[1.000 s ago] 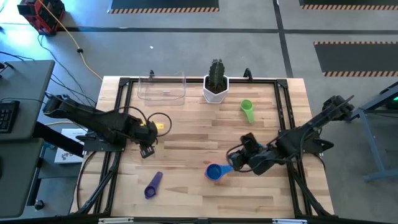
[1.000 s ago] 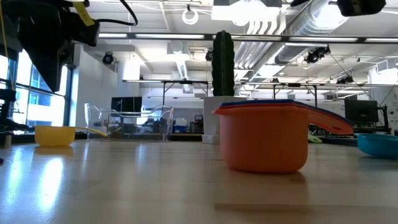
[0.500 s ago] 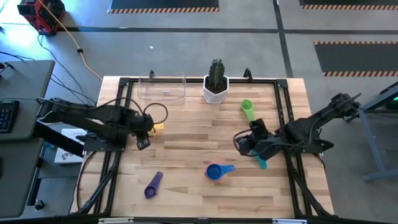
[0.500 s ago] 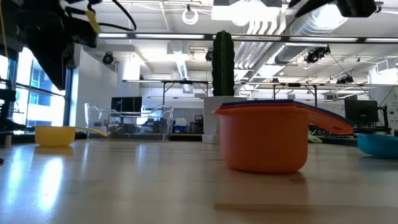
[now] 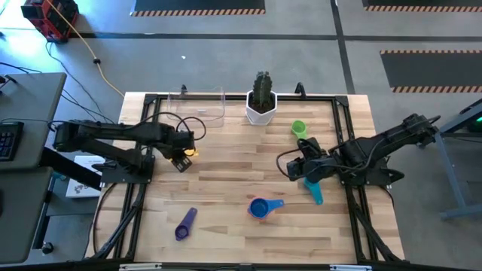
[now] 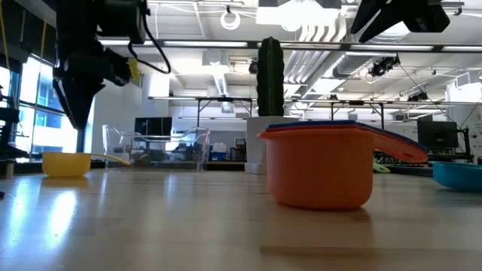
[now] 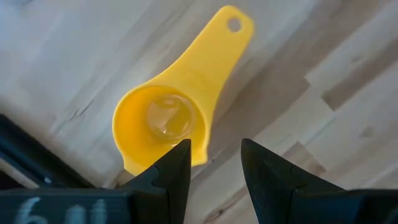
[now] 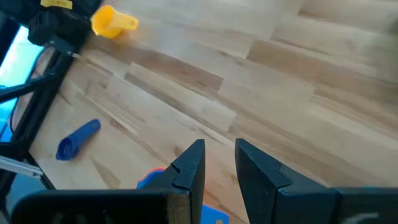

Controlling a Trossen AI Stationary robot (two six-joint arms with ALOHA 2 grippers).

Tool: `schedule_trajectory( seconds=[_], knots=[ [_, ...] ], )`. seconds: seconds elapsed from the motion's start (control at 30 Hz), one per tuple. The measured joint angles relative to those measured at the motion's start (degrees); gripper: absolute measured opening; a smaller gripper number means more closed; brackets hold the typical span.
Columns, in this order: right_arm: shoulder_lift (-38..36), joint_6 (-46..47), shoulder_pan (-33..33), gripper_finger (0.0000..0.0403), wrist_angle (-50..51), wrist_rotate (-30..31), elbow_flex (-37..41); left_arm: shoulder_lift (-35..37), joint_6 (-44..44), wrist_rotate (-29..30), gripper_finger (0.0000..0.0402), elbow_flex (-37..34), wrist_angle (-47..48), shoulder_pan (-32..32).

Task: Nest measuring cups in basket
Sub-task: Stack the yellow measuring cup on top of the dark blue measuring cup

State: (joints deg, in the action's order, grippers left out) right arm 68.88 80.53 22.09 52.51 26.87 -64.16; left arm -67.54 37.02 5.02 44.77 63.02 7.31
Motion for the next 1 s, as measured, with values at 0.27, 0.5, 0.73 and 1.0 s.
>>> schedule_trajectory(
  seconds=[0.27,0.5,0.73,1.0],
  knots=[
    [0.0,-1.53,-0.9,0.008,-0.02,-1.85,0.0,-6.53,1.94,0.23,0.0131,0.0,-0.08,0.57],
    [0.0,-1.53,-0.9,0.008,-0.02,-1.85,0.0,-11.04,1.92,0.15,0.0131,0.0,-0.67,0.57],
    [0.0,-1.53,-0.9,0.008,-0.02,-1.84,0.0,-13.89,1.88,0.15,0.0131,0.0,-4.01,0.55],
    [0.0,-1.54,-0.9,0.008,-0.04,-1.83,0.02,-17.73,1.83,0.2,0.0131,0.0,-5.79,0.55]
  ],
)
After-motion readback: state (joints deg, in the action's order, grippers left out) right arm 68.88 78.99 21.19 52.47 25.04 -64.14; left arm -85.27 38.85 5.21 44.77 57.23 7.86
